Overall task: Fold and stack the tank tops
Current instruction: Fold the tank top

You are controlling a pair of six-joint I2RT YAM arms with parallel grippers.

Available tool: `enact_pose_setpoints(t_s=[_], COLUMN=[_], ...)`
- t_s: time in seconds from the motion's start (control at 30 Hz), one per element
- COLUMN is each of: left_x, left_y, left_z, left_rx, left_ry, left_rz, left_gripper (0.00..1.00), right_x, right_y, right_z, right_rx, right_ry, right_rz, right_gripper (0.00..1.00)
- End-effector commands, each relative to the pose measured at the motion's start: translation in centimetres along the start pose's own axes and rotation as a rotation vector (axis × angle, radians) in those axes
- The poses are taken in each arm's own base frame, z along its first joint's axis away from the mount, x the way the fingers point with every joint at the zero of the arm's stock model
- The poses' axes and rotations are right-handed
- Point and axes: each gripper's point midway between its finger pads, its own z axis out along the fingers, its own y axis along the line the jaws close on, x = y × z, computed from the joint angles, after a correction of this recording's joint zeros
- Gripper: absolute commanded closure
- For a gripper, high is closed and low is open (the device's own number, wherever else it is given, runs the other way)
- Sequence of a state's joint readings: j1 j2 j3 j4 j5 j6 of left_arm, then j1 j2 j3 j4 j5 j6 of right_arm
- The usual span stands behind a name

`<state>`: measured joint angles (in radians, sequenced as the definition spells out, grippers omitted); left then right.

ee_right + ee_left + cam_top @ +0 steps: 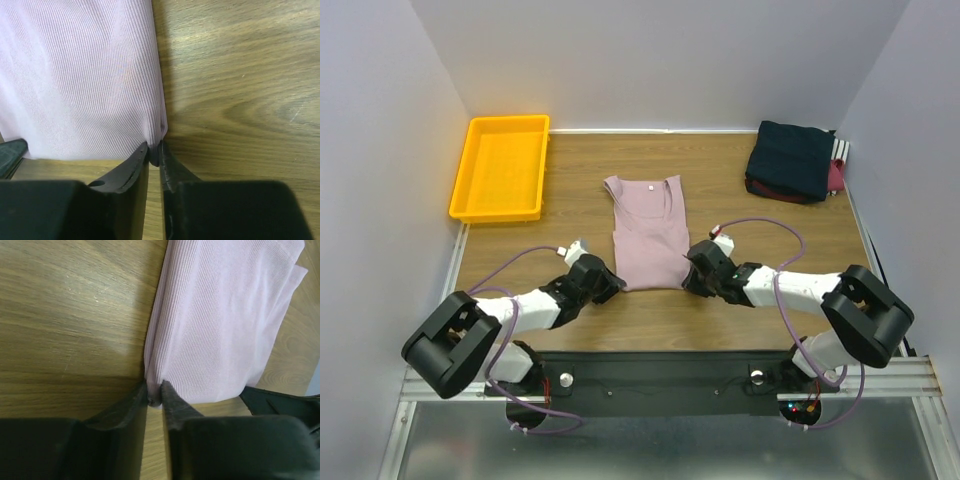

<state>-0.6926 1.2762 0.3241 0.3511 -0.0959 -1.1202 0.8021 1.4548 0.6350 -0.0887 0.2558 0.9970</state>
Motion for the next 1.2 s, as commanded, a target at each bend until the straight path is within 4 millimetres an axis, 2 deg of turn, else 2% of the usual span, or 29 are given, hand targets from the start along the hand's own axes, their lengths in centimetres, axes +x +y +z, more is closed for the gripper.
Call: enact_pose_setpoints(t_s=[0.0,0.03,0.07,0.17,0.2,0.23,0.3,0.33,0.37,0.43,0.47,0.53,0.57,0.63,0.67,0.7,0.8,0.83,0.93,1.0,1.13,1.17], left_x=[2.3,2.3,2.3,2.8,2.9,3.9,4.8,6.0,6.6,7.8,9.1,10.3,11.3,12.2,12.6,13.5,15.0,14.9,14.2,12.8,9.9,8.6], left_y=[4.9,4.8,4.4,3.9,3.4,3.3,3.0,3.2,2.9,3.3,2.4,3.1,2.4,2.4,1.3,0.2,-1.2,-1.8,-3.0,-4.6,-6.3,-6.5], left_z=[-0.3,-0.4,-0.5,-1.1,-1.4,-1.9,-2.7,-3.3,-3.8,-4.6,-5.5,-6.7,-7.9,-9.2,-10.0,-11.6,-14.1,-14.8,-15.5,-16.0,-16.1,-15.6], left_rx=[-0.175,-0.171,-0.158,-0.146,-0.130,-0.131,-0.119,-0.123,-0.111,-0.117,-0.075,-0.096,-0.060,-0.066,-0.040,-0.004,0.043,0.035,0.042,0.074,0.117,0.111], left_ry=[0.081,0.084,0.085,0.102,0.105,0.132,0.151,0.183,0.194,0.225,0.253,0.289,0.314,0.332,0.341,0.367,0.404,0.405,0.374,0.317,0.210,0.173], left_rz=[0.082,0.087,0.089,0.115,0.119,0.144,0.149,0.174,0.164,0.160,0.155,0.169,0.181,0.179,0.176,0.183,0.217,0.214,0.226,0.206,0.155,0.126], left_gripper=[0.91,1.00,1.00,1.00,1.00,1.00,1.00,1.00,1.00,1.00,1.00,1.00,1.00,1.00,1.00,1.00,1.00,1.00,1.00,1.00,1.00,1.00], right_x=[-1.4,-1.4,-1.4,-0.6,0.3,0.5,2.5,2.9,4.3,5.5,6.8,8.2,8.7,10.3,10.7,11.2,11.3,10.5,8.2,5.9,3.3,2.9], right_y=[1.0,1.1,1.2,1.3,0.8,0.9,-0.7,-1.3,-1.9,-2.4,-2.8,-2.9,-2.9,-1.9,-1.6,-0.8,0.0,1.3,2.3,3.6,5.3,5.6], right_z=[-0.1,-0.2,-0.4,-1.2,-1.6,-2.3,-3.2,-4.1,-4.8,-6.1,-7.4,-8.8,-9.6,-11.7,-12.5,-14.1,-16.3,-17.5,-18.3,-18.8,-19.4,-19.4], right_rx=[-0.018,-0.026,-0.034,-0.066,-0.066,-0.085,-0.082,-0.098,-0.095,-0.110,-0.133,-0.159,-0.175,-0.251,-0.267,-0.302,-0.320,-0.350,-0.331,-0.314,-0.282,-0.274], right_ry=[-0.056,-0.052,-0.048,-0.002,0.041,0.051,0.107,0.104,0.139,0.160,0.175,0.198,0.209,0.233,0.241,0.242,0.214,0.196,0.108,0.012,-0.095,-0.110], right_rz=[-0.035,-0.048,-0.061,-0.122,-0.144,-0.148,-0.175,-0.179,-0.198,-0.218,-0.252,-0.249,-0.257,-0.266,-0.267,-0.270,-0.288,-0.278,-0.296,-0.289,-0.295,-0.296], right_gripper=[0.91,0.95,1.00,1.00,0.99,1.00,1.00,1.00,1.00,1.00,1.00,1.00,1.00,0.99,1.00,1.00,1.00,1.00,1.00,1.00,1.00,1.00])
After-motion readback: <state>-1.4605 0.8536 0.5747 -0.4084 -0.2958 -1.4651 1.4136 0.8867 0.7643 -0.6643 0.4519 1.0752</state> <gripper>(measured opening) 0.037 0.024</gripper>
